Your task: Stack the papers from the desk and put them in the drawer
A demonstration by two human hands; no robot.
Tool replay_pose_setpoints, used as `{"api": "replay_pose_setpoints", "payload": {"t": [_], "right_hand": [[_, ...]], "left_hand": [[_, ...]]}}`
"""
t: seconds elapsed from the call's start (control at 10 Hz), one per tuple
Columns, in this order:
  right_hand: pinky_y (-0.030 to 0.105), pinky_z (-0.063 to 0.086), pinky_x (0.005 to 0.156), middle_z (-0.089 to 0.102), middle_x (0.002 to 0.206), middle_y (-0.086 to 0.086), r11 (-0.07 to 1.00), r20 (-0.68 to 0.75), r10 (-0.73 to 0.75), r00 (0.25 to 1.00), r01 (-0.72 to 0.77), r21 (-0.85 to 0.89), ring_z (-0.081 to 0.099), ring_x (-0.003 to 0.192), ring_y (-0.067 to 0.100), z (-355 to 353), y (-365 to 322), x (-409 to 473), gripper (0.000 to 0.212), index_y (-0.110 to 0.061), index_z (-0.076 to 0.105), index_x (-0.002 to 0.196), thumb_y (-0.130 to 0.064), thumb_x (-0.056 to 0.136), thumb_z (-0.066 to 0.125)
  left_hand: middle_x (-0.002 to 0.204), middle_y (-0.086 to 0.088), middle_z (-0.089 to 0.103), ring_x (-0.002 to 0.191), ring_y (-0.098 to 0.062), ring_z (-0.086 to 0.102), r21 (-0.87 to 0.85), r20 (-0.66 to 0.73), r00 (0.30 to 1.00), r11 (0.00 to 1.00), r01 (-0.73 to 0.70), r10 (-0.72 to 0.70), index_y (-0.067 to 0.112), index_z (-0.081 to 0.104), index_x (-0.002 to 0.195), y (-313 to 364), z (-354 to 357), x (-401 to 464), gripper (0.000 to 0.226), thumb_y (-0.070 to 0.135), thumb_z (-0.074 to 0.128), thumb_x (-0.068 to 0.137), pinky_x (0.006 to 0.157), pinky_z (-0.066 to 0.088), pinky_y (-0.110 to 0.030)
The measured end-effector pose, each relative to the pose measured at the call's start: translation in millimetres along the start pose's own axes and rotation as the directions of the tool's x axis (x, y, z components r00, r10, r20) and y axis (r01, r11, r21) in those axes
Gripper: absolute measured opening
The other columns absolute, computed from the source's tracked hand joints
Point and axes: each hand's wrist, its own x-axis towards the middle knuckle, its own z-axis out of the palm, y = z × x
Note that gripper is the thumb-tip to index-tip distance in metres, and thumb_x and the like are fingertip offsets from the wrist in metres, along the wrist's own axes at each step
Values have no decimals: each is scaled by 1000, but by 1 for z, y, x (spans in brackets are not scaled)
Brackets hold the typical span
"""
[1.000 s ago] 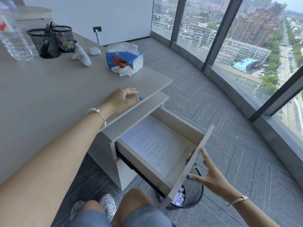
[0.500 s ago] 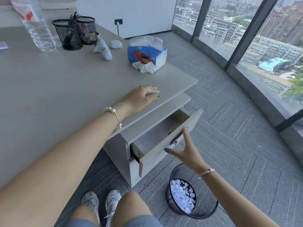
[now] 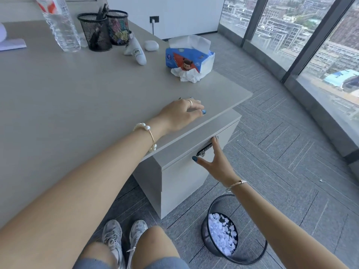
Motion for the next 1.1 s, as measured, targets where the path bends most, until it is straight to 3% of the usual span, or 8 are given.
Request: {"api": "replay_pose_setpoints", "payload": {"t": [0.2,0.3,0.5,0.6,0.7,0.8,0.9,1.1], "right_hand": [[35,9,120,-3,159,0,999,-5,17,1000,-17,35,0,146,10,4,7,3,93,-13,2,148,-30,82,66],[42,18,118,2,159,0,998,-29,30,999,-28,53,11,146,19,4,10,5,87,-14,5,148,-23,84,64],[36,22,117,21,155,0,994,-47,12,999,-7,106,23,142,19,4,18,9,77,-13,16,146,-11,84,63],[32,24,115,33,147,2,964,-105,37,994,-8,267,31,135,10,1,23,11,65,-10,28,138,1,83,61],[38,24,117,31,147,-1,965,-73,32,997,-12,262,31,132,5,-3,26,12,63,-11,28,136,4,83,59],[35,20,117,22,153,3,980,10,9,1000,-11,200,22,141,10,-2,26,12,75,-10,17,141,-1,82,62],[37,23,114,28,144,-4,994,10,19,1000,-20,112,27,138,14,-6,21,12,82,-14,15,144,-7,80,66],[38,21,116,17,157,2,991,-13,4,1000,-2,137,19,143,16,-13,11,7,84,-18,10,147,-10,83,64]], "left_hand": [[143,7,49,139,-5,31,5,-4,1000,1000,7,-7,24,60,122,0,1,1,40,40,51,86,114,23,-31],[143,7,48,138,-5,30,20,-8,1000,1000,6,-6,24,60,122,1,2,2,40,40,51,87,113,23,-30],[143,6,49,138,-5,31,15,-11,1000,1000,5,-5,23,61,122,0,2,3,40,42,51,87,113,23,-29],[143,4,49,137,-7,34,29,-14,1000,1000,1,0,24,62,120,-1,3,5,40,42,51,86,110,25,-28],[142,6,49,136,-8,35,39,-15,1000,999,9,-8,25,62,120,-1,3,4,44,46,50,84,110,26,-29],[143,6,49,137,-7,34,39,-17,1000,999,11,-10,23,61,121,-1,2,4,42,44,51,85,111,26,-29],[144,5,47,139,-6,31,40,7,1000,999,10,-11,21,60,123,3,0,-1,43,43,52,86,113,24,-30],[146,5,45,141,-7,27,24,35,999,1000,15,-16,19,58,125,7,-3,-8,45,42,53,86,113,21,-29]]}}
